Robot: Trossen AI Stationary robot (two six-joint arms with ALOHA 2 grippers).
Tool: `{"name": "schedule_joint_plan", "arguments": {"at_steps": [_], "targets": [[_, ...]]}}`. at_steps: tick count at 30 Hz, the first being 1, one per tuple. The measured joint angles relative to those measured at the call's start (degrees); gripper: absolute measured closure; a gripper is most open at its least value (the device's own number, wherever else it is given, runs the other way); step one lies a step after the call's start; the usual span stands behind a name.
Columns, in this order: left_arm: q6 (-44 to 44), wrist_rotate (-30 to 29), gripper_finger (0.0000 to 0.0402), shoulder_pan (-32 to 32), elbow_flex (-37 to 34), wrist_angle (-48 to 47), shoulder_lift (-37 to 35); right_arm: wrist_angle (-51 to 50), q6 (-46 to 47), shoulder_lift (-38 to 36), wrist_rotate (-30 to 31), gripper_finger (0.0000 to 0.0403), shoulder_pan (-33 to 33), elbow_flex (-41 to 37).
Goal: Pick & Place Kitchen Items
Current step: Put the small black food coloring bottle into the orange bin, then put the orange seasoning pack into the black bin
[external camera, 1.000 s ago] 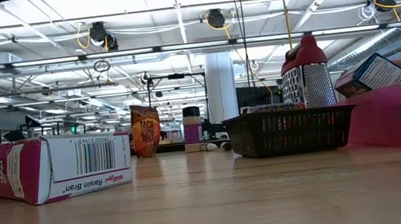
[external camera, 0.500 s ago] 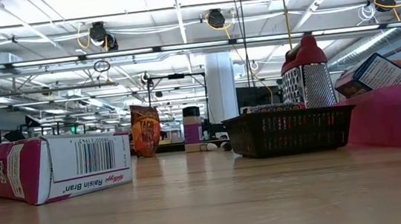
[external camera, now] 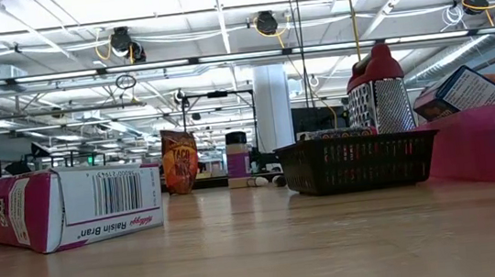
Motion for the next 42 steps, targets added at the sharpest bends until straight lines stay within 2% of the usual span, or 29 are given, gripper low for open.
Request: {"name": "schedule_joint_plan", "arguments": {"at_steps": [6,14,24,37,42], "targets": [[-0.24,-3.40,0.0316,0.00,0.00,-0.17,0.00,0.00,0.00,0.00,0.02,0.0348,0.01,0.00],[-1.53,-4.54,0.0277,0.00,0.00,-0.42,0.00,0.00,0.01,0.00,0.01,0.0348,0.01,0.00],[2.77,-10.88,0.0261,0.88,0.00,0.00,0.00,0.00,0.01,0.00,0.02,0.0348,0.01,0.00],[15.76,-24.39,0.0261,7.23,0.00,0.15,0.00,0.01,0.85,0.00,0.02,0.0348,0.00,0.00],[20.52,-33.05,0.0261,11.42,0.00,0.22,0.00,0.00,0.85,0.00,0.02,0.0348,0.01,0.00]]}}
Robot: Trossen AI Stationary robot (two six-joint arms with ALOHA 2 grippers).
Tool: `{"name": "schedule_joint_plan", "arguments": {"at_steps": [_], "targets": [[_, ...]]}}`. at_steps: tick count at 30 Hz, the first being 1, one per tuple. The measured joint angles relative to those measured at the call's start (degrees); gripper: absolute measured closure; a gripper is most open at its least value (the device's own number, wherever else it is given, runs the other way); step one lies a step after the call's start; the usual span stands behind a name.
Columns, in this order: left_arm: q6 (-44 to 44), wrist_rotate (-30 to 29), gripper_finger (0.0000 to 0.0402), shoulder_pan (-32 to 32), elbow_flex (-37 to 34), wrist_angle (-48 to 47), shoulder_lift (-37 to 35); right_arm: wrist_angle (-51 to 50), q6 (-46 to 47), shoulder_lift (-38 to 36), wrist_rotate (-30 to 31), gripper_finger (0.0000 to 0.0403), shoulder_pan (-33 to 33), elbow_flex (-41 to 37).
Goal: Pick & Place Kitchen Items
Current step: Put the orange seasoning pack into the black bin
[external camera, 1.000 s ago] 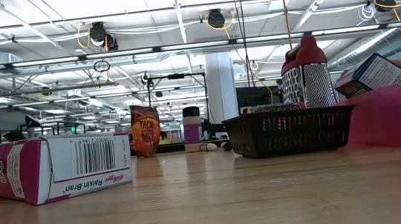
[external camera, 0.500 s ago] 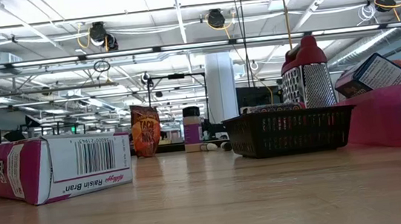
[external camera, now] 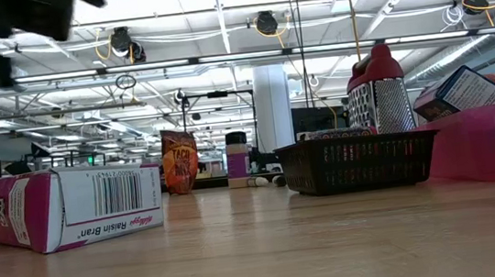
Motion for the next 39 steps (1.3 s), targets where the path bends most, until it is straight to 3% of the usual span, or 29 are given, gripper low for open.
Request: {"name": "schedule_joint_plan", "arguments": {"at_steps": [10,22,31,39], "targets": [[6.79,-14.61,0.0261,11.68,0.00,-0.13,0.00,0.00,0.00,0.00,0.00,0.0348,-0.01,0.00],[12.35,-21.92,0.0261,29.73,0.00,-0.61,0.02,0.00,-0.07,0.00,0.00,0.0348,0.00,0.00],[22.58,-23.39,0.0261,42.54,0.00,0.92,0.00,-0.02,-0.19,0.00,0.00,0.0348,0.00,0.00],[34.90,-19.26,0.0261,50.13,0.00,12.53,0.02,-0.04,-0.44,0.00,0.00,0.0348,-0.01,0.00]]}}
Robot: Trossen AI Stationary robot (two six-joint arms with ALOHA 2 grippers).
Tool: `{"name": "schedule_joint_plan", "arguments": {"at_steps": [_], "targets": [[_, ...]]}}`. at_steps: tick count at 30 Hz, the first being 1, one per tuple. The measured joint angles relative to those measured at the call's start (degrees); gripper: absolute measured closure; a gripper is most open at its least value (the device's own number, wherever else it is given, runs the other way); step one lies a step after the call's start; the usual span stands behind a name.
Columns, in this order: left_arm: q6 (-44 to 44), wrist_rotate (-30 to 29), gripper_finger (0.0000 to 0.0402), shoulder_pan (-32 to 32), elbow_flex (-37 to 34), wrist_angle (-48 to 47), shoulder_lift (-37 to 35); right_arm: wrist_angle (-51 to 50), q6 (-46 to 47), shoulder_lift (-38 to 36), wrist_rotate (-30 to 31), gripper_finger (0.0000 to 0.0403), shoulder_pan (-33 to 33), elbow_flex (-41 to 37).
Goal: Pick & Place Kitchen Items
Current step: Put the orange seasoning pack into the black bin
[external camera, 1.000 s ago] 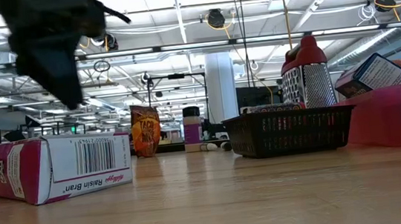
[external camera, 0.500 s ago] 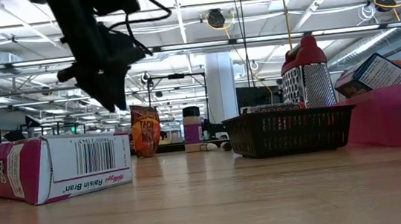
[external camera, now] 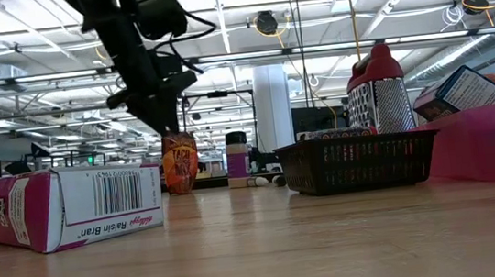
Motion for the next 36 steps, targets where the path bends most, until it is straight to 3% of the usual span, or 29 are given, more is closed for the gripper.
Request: {"name": "schedule_joint_plan", "arguments": {"at_steps": [11,16,19,23,30,36], "targets": [[2.45,2.17,0.0261,4.61,0.00,2.84,0.00,-0.17,-1.19,-0.02,0.00,0.0348,0.01,0.00],[3.33,10.95,0.0261,4.12,0.00,8.02,0.02,-0.20,-1.29,-0.01,0.00,0.0348,0.01,0.00],[6.50,11.89,0.0261,3.29,0.00,11.38,0.02,-0.20,-1.29,-0.02,0.00,0.0348,0.01,0.00],[9.53,8.91,0.0261,2.58,0.00,15.70,0.02,-0.19,-1.29,-0.02,0.00,0.0348,-0.01,0.00],[8.97,-5.09,0.0261,2.91,0.00,12.64,0.02,-0.20,-1.29,-0.02,0.00,0.0348,0.01,0.00],[6.88,-5.29,0.0261,4.37,0.00,7.16,0.02,-0.20,-1.29,-0.02,0.00,0.0348,0.01,0.00]]}}
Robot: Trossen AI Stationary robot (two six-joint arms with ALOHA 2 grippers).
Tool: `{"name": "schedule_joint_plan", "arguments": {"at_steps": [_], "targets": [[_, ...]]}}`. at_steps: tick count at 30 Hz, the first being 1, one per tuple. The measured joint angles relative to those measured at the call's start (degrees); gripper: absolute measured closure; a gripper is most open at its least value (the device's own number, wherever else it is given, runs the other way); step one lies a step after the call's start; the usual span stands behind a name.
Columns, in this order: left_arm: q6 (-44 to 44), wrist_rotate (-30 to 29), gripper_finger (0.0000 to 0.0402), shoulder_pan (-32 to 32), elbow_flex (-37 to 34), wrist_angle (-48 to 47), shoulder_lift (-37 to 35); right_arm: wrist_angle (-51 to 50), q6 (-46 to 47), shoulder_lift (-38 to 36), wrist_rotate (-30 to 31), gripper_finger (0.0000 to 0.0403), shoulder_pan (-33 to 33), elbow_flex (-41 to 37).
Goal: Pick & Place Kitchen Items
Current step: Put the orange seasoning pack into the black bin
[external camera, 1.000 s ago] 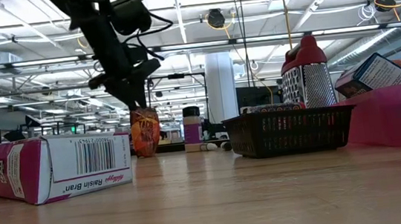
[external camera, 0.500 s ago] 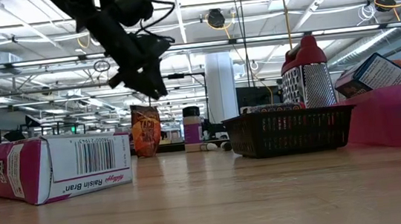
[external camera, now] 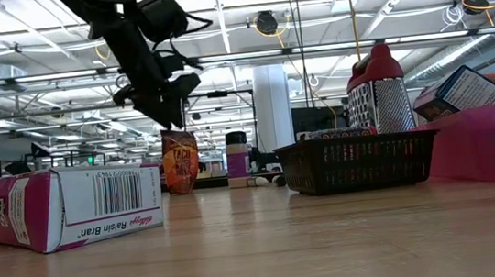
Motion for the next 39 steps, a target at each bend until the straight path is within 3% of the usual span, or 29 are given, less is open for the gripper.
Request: {"name": "schedule_joint_plan", "arguments": {"at_steps": [7,18,21,26,39], "targets": [[-0.74,7.04,0.0261,0.72,0.00,-1.68,0.00,0.00,0.00,0.00,0.00,0.0348,0.00,0.00],[0.02,8.13,0.0263,0.59,0.00,-1.92,4.39,-0.15,-0.02,0.00,0.00,0.0348,0.00,0.00],[1.15,8.27,0.0293,0.99,-0.02,-2.05,5.01,-0.15,-0.02,0.00,0.00,0.0348,0.00,0.01],[1.58,8.30,0.0389,1.15,-0.02,-2.00,4.80,-0.17,-0.01,0.00,0.00,0.0348,-0.01,0.02],[2.27,9.74,0.0401,-1.44,-0.02,-2.96,3.84,-0.17,-0.02,0.00,0.00,0.0348,0.00,0.02]]}}
